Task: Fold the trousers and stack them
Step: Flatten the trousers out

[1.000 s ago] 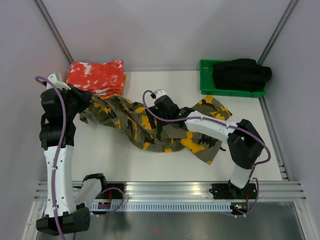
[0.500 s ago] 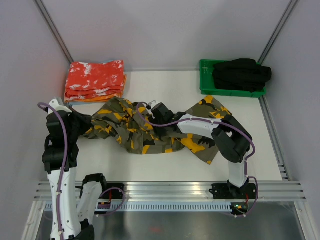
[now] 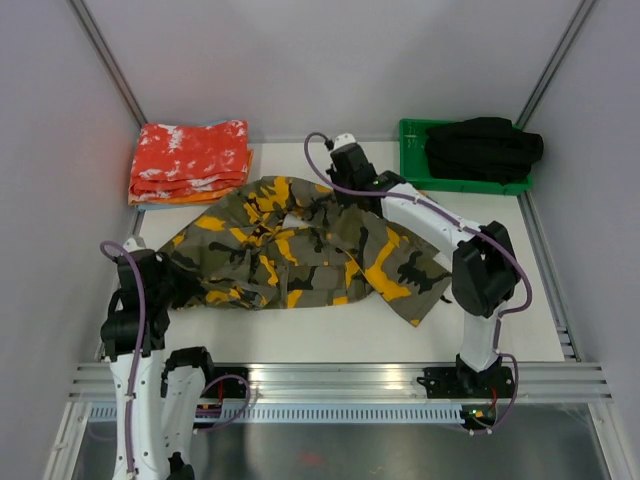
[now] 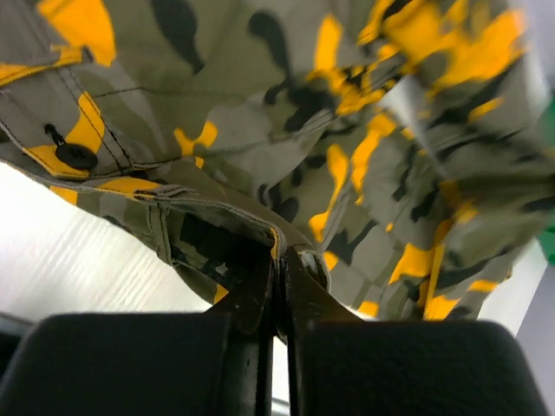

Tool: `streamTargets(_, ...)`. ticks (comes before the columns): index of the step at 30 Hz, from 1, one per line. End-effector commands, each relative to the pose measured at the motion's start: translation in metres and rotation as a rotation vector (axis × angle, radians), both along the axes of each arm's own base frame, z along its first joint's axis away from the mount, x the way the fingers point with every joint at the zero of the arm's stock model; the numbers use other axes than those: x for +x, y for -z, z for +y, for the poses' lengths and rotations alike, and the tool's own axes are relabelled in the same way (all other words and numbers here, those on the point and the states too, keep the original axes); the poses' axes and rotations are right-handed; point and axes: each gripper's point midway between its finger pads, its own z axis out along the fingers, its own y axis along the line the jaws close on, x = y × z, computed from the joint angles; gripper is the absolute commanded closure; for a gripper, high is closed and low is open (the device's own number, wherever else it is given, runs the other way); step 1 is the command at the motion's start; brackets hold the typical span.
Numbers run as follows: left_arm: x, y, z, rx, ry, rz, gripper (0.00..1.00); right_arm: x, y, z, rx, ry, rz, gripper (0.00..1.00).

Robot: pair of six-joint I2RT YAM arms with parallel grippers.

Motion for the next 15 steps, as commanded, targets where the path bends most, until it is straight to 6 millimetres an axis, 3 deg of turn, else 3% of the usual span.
streamTargets(1, -0.017, 0.033, -0.018, -0.154, -0.031, 0.109, 0.98, 0.029, -0.071, -0.002, -0.004, -0.021, -0.146, 1.00)
streamTargets(2, -0.018, 0.037, -0.019, -0.163, -0.030, 0.118, 0.98, 0.037, -0.084, 0.007, 0.027, -0.073, -0.157, 1.00)
streamTargets(3, -0.019, 0.046, -0.020, -0.170, -0.032, 0.136, 0.98, 0.041, -0.080, 0.013, 0.034, -0.101, -0.146, 1.00)
streamTargets(4, -0.019, 0.048, -0.022, -0.181, -0.024, 0.137, 0.98, 0.047, -0.061, 0.019, 0.025, -0.113, -0.116, 1.00)
streamTargets(6, -0.019, 0.057, -0.023, -0.189, -0.027, 0.152, 0.98, 0.057, -0.062, 0.029, 0.041, -0.136, -0.111, 1.00)
streamTargets(7, -0.015, 0.056, -0.023, -0.187, -0.017, 0.135, 0.85, 0.056, -0.038, 0.031, 0.014, -0.138, -0.048, 0.93)
streamTargets(8, -0.015, 0.058, -0.022, -0.174, -0.009, 0.139, 0.72, 0.061, -0.048, 0.035, 0.032, -0.133, -0.049, 0.87)
streamTargets(9, -0.015, 0.060, -0.021, -0.166, -0.008, 0.139, 0.60, 0.058, -0.045, 0.037, 0.046, -0.115, -0.024, 0.81)
streamTargets(10, -0.012, 0.058, -0.020, -0.155, -0.004, 0.126, 0.30, 0.053, -0.041, 0.032, 0.040, -0.107, 0.003, 0.67)
streamTargets(11, -0.012, 0.055, -0.019, -0.144, 0.000, 0.119, 0.16, 0.048, -0.041, 0.031, 0.043, -0.102, 0.010, 0.55)
streamTargets(12, -0.009, 0.048, -0.017, -0.129, -0.001, 0.100, 0.06, 0.044, -0.041, 0.027, 0.044, -0.094, 0.013, 0.30)
streamTargets(13, -0.007, 0.043, -0.012, -0.104, -0.016, 0.088, 0.00, 0.037, -0.059, 0.018, 0.056, -0.075, -0.010, 0.18)
streamTargets(14, -0.006, 0.037, -0.008, -0.075, -0.011, 0.079, 0.00, 0.029, -0.047, 0.002, 0.027, -0.038, 0.018, 0.10)
streamTargets(15, -0.002, 0.018, -0.004, -0.044, -0.014, 0.035, 0.00, 0.024, -0.050, -0.008, 0.032, -0.011, 0.024, 0.06)
